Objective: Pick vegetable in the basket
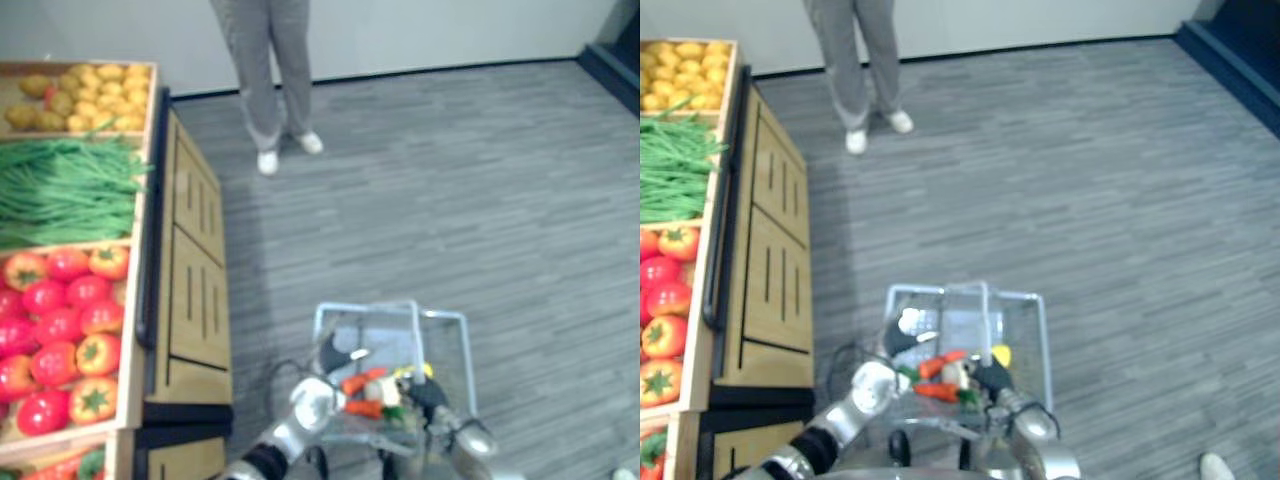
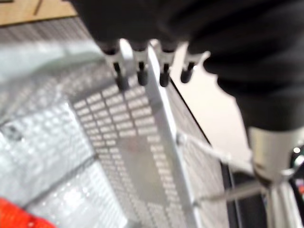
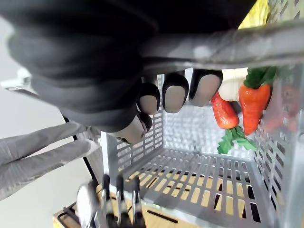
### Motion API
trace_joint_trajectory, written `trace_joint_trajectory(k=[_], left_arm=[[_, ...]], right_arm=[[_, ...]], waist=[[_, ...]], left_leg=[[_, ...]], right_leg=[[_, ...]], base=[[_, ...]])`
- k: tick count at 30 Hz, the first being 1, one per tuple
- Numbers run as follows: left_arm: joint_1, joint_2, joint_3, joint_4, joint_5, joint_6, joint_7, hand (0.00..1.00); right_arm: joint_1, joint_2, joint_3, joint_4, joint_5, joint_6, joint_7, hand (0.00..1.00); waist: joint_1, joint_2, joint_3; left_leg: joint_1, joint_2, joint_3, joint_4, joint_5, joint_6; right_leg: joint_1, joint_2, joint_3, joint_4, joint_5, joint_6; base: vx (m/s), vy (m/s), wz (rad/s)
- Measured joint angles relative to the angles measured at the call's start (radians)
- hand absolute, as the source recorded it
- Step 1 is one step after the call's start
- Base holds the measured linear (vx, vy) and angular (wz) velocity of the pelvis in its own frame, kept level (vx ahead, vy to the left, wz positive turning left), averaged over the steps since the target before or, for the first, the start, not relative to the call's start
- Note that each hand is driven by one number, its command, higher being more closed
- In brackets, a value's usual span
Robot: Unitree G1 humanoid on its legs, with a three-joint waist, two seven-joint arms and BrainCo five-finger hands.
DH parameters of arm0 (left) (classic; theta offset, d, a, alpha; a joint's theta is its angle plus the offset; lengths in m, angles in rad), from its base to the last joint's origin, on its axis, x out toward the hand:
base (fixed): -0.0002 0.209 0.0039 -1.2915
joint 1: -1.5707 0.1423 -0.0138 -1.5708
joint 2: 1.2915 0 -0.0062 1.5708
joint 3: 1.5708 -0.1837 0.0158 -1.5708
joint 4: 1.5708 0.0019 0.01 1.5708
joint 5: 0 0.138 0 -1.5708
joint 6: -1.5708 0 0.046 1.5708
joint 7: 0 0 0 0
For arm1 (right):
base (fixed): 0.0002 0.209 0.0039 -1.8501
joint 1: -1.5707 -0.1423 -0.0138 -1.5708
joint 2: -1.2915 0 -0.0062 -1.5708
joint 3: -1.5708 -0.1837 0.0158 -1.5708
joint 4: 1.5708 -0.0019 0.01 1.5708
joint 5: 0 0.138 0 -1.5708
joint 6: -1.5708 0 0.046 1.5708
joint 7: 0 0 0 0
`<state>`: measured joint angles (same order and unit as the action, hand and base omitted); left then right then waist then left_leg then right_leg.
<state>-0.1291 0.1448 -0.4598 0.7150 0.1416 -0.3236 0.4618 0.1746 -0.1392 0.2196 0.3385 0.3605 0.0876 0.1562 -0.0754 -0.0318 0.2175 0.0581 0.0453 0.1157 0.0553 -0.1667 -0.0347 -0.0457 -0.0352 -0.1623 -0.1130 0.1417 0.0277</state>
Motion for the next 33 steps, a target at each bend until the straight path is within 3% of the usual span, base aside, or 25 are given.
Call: trace_joint_trajectory(k=[3,8,10,12,14,17,20,22,26,30,33], left_arm=[[0.062,0.033,0.112,-0.032,-0.076,-0.045,-0.024,0.0],[0.14,0.066,0.261,-0.055,-0.17,-0.095,-0.035,0.0],[0.163,0.065,0.3,-0.055,-0.218,-0.105,-0.037,0.0],[0.178,0.061,0.332,-0.038,-0.257,-0.102,-0.06,0.0],[0.184,0.056,0.363,-0.004,-0.275,-0.088,-0.093,0.0],[0.187,0.05,0.379,0.112,-0.284,-0.024,-0.152,0.0],[0.191,0.033,0.384,0.248,-0.304,0.059,-0.217,0.0],[0.197,0.015,0.392,0.358,-0.323,0.138,-0.266,0.0],[0.212,0.017,0.449,0.384,-0.297,0.253,-0.331,0.0],[0.208,0.02,0.497,0.398,-0.239,0.417,-0.405,0.0],[0.209,0.018,0.507,0.408,-0.203,0.505,-0.4,0.0]], right_arm=[[0.002,0.003,-0.09,0.072,-0.005,-0.01,-0.014,1.0],[-0.022,0.003,-0.236,0.262,-0.006,-0.047,-0.072,1.0],[-0.046,0.001,-0.303,0.356,-0.005,-0.055,-0.085,1.0],[-0.06,-0.007,-0.37,0.47,-0.005,-0.094,-0.083,1.0],[-0.067,-0.018,-0.395,0.539,-0.006,-0.125,-0.079,1.0],[-0.071,-0.019,-0.416,0.605,-0.006,-0.159,-0.071,1.0],[-0.07,-0.018,-0.424,0.643,-0.008,-0.159,-0.047,1.0],[-0.073,-0.008,-0.454,0.674,-0.01,-0.152,-0.036,1.0],[-0.08,-0.009,-0.49,0.701,-0.011,-0.127,-0.03,1.0],[-0.086,-0.004,-0.514,0.729,-0.036,-0.11,-0.008,1.0],[-0.086,-0.003,-0.534,0.741,-0.045,-0.102,-0.001,1.0]], waist=[[0.001,0.006,-0.017],[0.031,0.009,-0.051],[0.033,0.009,-0.06],[0.052,0.01,-0.064],[0.054,0.011,-0.067],[0.05,0.014,-0.082],[0.051,0.012,-0.088],[0.051,0.012,-0.097],[0.054,0.013,-0.101],[0.052,0.007,-0.113],[0.052,0.008,-0.113]], left_leg=[[0.019,0.002,-0.018,-0.001,0.0,-0.001],[0.036,0.001,-0.034,-0.007,0.0,-0.001],[0.041,-0.001,-0.046,-0.006,0.0,-0.001],[0.059,0.0,-0.049,-0.012,0.0,-0.001],[0.066,-0.001,-0.055,-0.016,0.0,-0.001],[0.067,-0.001,-0.063,-0.019,0.0,-0.001],[0.068,0.0,-0.065,-0.019,0.001,-0.002],[0.07,0.001,-0.065,-0.02,0.001,-0.002],[0.101,0.001,-0.066,-0.022,0.003,-0.004],[0.112,0.0,-0.066,-0.02,0.003,-0.004],[0.135,0.0,-0.065,-0.024,0.003,-0.005]], right_leg=[[0.024,0.0,-0.019,0.003,-0.009,0.003],[0.046,-0.004,-0.038,-0.002,-0.017,0.005],[0.057,-0.007,-0.053,-0.002,-0.022,0.008],[0.074,-0.007,-0.058,-0.002,-0.028,0.006],[0.082,-0.008,-0.064,-0.002,-0.03,0.007],[0.087,-0.008,-0.072,-0.002,-0.034,0.008],[0.088,-0.007,-0.073,-0.002,-0.035,0.008],[0.091,-0.007,-0.074,-0.002,-0.035,0.007],[0.117,-0.006,-0.074,-0.002,-0.036,0.008],[0.131,-0.008,-0.074,-0.002,-0.036,0.009],[0.152,-0.007,-0.073,-0.002,-0.036,0.009]], base=[[0.07,0.031,0.18],[0.03,0.032,0.12],[0.01,0.025,0.19],[0.0,0.011,0.07],[-0.01,0.004,0.09],[-0.01,0.005,0.06],[0.0,0.0,0.0],[0.0,0.0,0.0],[0.0,0.0,0.0],[-0.02,0.011,0.0],[-0.01,0.005,0.0]])
